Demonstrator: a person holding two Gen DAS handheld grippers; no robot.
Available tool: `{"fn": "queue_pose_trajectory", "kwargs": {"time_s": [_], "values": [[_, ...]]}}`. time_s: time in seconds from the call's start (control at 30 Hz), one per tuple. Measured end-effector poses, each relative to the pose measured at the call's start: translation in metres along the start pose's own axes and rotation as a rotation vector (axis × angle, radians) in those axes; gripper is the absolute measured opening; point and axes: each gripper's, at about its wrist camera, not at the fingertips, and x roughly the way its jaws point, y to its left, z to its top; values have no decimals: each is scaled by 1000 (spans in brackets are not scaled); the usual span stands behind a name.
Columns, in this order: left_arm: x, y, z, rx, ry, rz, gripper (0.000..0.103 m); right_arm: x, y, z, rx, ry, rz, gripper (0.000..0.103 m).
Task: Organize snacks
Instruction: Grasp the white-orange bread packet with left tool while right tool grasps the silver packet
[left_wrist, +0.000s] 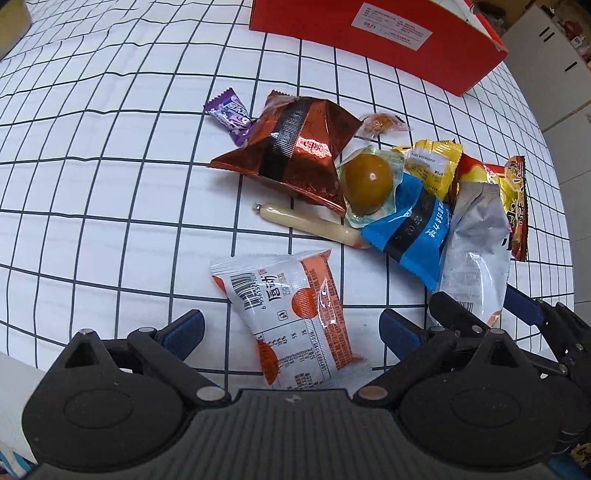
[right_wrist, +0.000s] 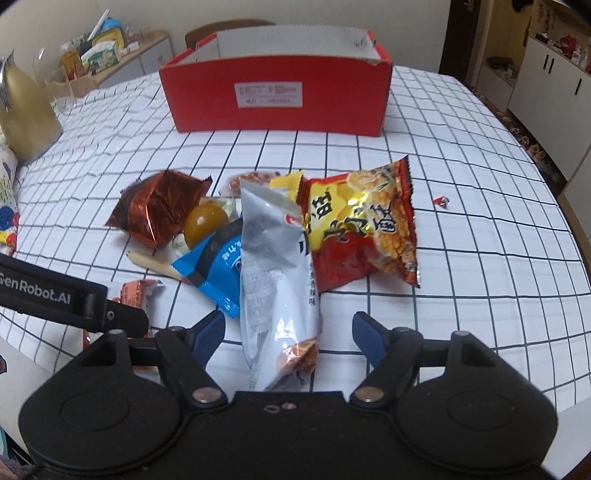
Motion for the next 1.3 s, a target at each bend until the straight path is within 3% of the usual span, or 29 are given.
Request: {"fn": "queue_pose_trajectory", "kwargs": {"time_s": [0.3,0.37,0.43,0.7,0.97,1.3], "values": [[11,-5,1,12,35,1,88,6,8,1,-81,25,-5,56],[12,-6,2,14,30,-1,73,6,10,0,-85,23,-6,51],[11,-7,3,15,26,12,67,5,12,0,-92,17,-13,49],[6,2,4,-6,24,-9,55,-7,6,-4,-47,-22,-28,34],[-4,11,-2,2,18,-18,51,-17,-1,-10,14,-58,-36,23],[-41,14,-9,49,-54,-57,50,-53,1,-13,78,-127,-11,18]]}}
